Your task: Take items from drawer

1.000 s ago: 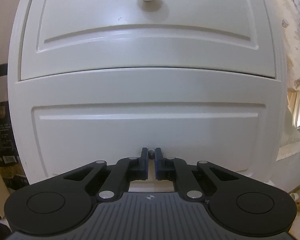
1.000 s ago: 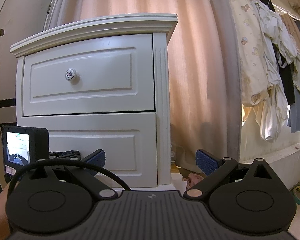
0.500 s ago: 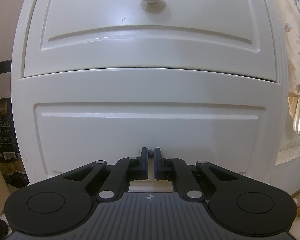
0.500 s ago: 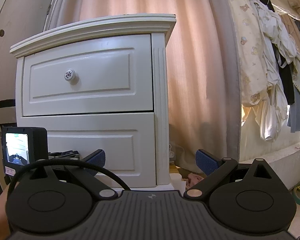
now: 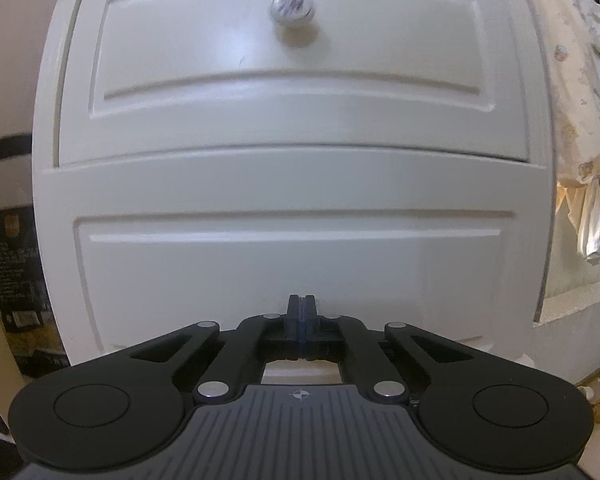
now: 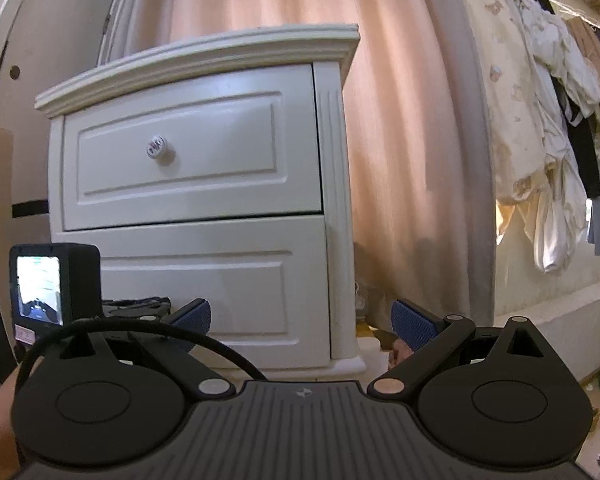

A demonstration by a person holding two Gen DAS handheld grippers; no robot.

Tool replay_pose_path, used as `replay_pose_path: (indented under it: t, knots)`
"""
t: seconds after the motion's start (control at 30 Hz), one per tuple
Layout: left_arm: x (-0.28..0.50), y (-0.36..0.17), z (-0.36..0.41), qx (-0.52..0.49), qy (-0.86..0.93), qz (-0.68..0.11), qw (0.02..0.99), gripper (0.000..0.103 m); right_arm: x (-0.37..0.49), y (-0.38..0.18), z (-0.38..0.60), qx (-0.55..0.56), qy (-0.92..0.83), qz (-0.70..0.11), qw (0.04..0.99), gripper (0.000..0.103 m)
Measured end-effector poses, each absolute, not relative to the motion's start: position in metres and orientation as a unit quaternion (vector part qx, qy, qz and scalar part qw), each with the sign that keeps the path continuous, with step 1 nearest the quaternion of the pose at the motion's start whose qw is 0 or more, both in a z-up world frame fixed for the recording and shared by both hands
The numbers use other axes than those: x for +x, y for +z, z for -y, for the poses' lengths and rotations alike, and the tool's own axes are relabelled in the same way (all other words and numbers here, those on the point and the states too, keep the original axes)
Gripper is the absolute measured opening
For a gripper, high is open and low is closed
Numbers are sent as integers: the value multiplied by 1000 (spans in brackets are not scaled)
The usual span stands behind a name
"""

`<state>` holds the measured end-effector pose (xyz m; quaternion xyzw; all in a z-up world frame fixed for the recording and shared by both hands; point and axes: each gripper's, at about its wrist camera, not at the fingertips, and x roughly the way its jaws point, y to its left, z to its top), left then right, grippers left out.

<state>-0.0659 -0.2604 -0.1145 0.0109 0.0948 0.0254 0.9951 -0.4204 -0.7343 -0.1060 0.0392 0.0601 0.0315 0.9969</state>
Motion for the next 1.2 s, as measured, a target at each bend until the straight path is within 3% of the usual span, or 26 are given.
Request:
replay_pose_path:
  t: [0.47,0.53,0.67,0.7,0.93,1.07,1.13,1.2]
  knots:
    - [-106,-125,294,-7,36,-111,993,0,-439,-101,728,20,32,-52,998,103]
    - [-113,-128,301,-8,33,-117,993,5,-437,-102,728,21,32,-53,998,103]
    - [-127,-132,321,-10,38,-113,993,33,-434,-102,727,21,34,-54,998,103]
    - [-132,-133,324,-14,38,-114,993,36,-433,-102,727,21,34,-54,998,103]
    - [-50,-108,276,-18,46,-123,991,35,-428,-105,725,20,34,-57,998,103]
    - [-83,-99,316,-15,48,-125,991,35,-424,-105,725,23,31,-61,997,103]
    - [-91,-103,329,-17,49,-132,990,23,-424,-105,725,23,31,-61,997,103]
    - [-95,-106,336,-21,36,-142,989,0,-424,-106,724,22,32,-61,997,103]
